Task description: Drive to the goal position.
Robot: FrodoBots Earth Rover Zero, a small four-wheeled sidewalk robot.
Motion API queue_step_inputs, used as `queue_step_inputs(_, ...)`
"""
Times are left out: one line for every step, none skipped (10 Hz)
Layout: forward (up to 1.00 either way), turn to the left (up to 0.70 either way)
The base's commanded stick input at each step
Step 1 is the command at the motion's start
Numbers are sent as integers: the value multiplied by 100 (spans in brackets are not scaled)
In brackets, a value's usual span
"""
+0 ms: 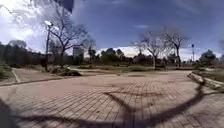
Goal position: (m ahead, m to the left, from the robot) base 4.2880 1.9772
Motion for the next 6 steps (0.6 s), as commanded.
queue_step_inputs(0,0)
queue_step_inputs(0,0)
queue_step_inputs(39,0)
queue_step_inputs(92,0)
queue_step_inputs(100,0)
queue_step_inputs(100,0)
